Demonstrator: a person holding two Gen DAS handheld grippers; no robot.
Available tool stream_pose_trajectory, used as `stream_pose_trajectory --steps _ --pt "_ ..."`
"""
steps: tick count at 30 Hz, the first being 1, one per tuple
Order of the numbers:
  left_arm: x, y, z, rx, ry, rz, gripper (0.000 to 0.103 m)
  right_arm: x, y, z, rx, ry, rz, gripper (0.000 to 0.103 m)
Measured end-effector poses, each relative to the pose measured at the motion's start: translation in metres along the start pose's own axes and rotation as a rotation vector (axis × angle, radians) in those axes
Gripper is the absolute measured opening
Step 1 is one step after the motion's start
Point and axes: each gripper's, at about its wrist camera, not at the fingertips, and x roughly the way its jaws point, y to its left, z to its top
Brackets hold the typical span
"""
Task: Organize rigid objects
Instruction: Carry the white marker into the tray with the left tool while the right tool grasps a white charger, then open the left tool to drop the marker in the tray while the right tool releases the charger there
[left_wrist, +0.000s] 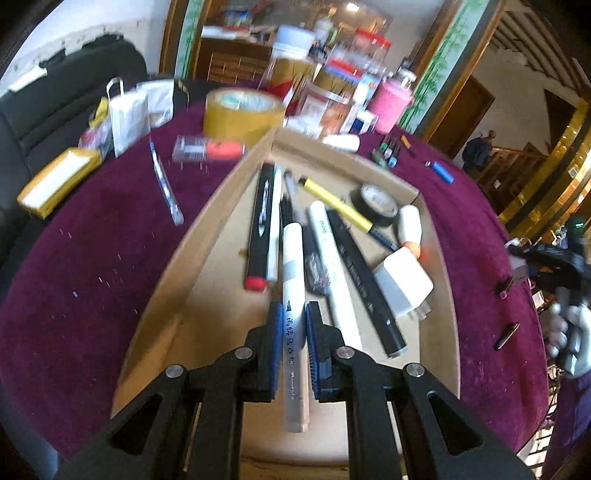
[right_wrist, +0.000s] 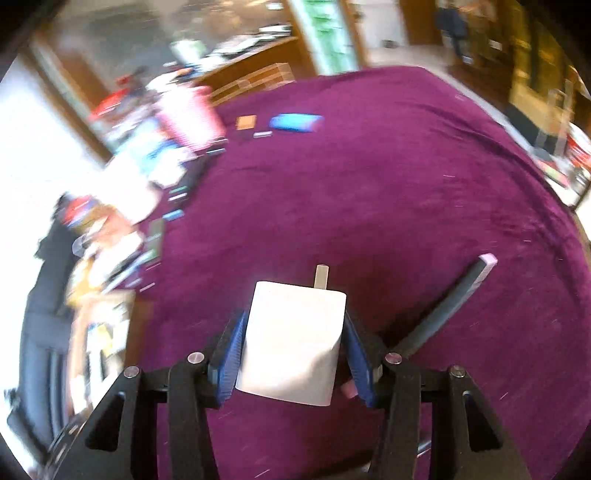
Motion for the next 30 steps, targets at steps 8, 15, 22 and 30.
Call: stream_pose_trajectory --steps 8,15,22,30 --pt "-0.019 0.006 -0.005 -0.052 -0.035 -0.036 0.048 -0.002 0.127 -0.059 -0.256 0.120 0.256 0.056" --pt "-0.060 0.031 -0.006 -0.132 -0.167 -0.058 0.062 0.015 0.222 -0.131 -0.506 0.265 0.342 0.056" --pt "-0.069 0.042 -0.008 -0.171 -0.202 -0.077 0.066 0.048 0.253 -0.171 -0.627 0.323 0.239 0.058" --pt "-0.072 0.039 -0.010 -0.170 -0.199 -0.094 0.074 0.019 0.241 -0.164 -0.619 0.211 0.295 0.066"
